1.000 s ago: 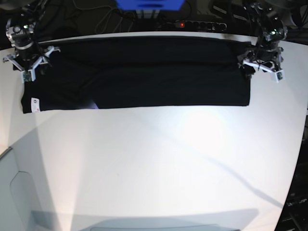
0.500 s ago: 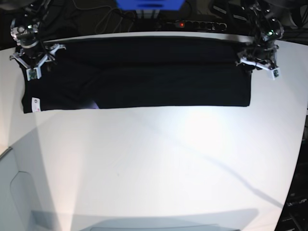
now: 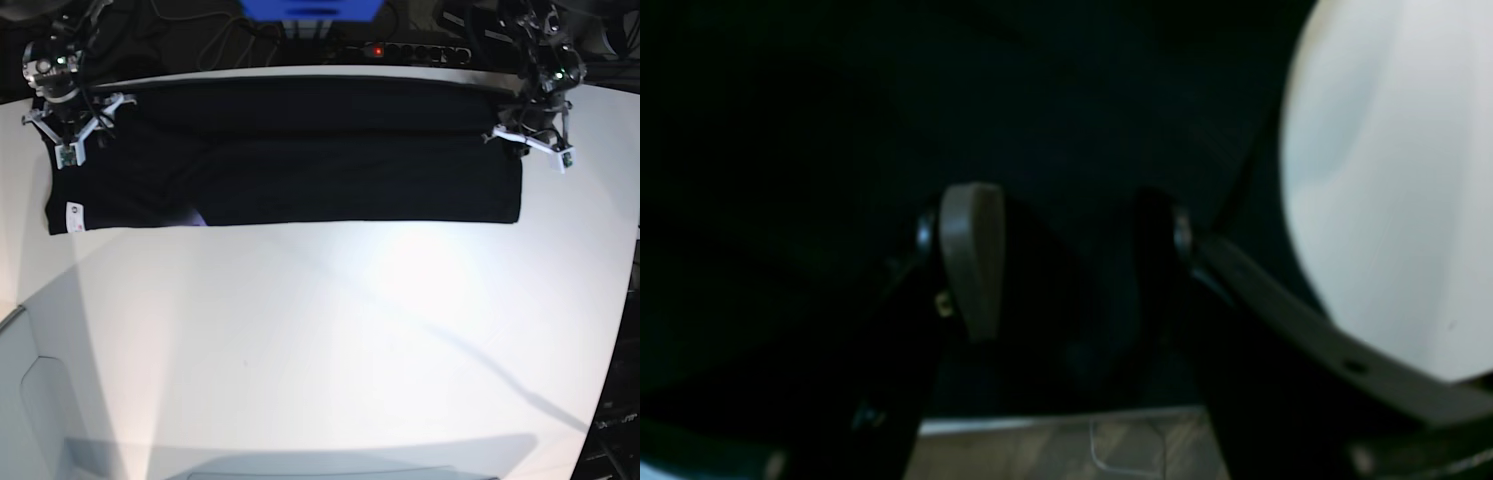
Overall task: Fold the T-shirt properly
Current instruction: 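Hold the strip ends with both grippers and pull them taut, then fold the strip end with the left gripper toward the right gripper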
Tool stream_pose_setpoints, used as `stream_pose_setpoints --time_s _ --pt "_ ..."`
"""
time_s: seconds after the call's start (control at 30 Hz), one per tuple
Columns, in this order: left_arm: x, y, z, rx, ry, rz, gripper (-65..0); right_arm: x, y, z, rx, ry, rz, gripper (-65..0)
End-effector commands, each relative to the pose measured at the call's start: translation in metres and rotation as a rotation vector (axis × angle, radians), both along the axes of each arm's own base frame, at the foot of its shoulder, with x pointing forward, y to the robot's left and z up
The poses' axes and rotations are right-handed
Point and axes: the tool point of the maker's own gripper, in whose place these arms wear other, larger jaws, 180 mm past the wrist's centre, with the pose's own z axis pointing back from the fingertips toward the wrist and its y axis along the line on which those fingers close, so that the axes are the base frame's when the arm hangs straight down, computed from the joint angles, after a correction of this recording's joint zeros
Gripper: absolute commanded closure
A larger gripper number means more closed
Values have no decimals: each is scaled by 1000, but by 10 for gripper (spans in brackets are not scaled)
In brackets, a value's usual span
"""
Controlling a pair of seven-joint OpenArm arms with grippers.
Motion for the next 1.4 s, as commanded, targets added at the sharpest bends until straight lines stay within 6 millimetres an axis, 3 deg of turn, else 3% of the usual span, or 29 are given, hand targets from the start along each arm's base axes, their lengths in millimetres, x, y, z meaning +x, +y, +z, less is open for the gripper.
stream_pose_setpoints --time_s 0.0,0.27,0.43,0.53,0.7,0.93,1.13,1.37 --pt "-2 3 3 21 12 -9 0 4 0 8 -9 -27 27 -318" --pt "19 13 68 54 -176 11 0 9 3 7 2 -37 27 -318" --pt "23 4 96 95 -233 -31 0 10 2 8 0 -39 28 -318" --pt "26 -26 97 58 -252 -79 0 10 2 8 0 -39 28 -318" --pt "37 -90 82 -60 -241 -196 0 10 3 8 1 -39 27 -318" --pt "42 -200 75 -239 -240 -430 0 10 3 8 1 -39 27 -318" --pt "35 -297 78 -248 -234 -702 0 10 3 8 1 -39 27 -318" --pt "41 -329 68 -169 -216 -790 0 11 2 8 1 -40 27 -318"
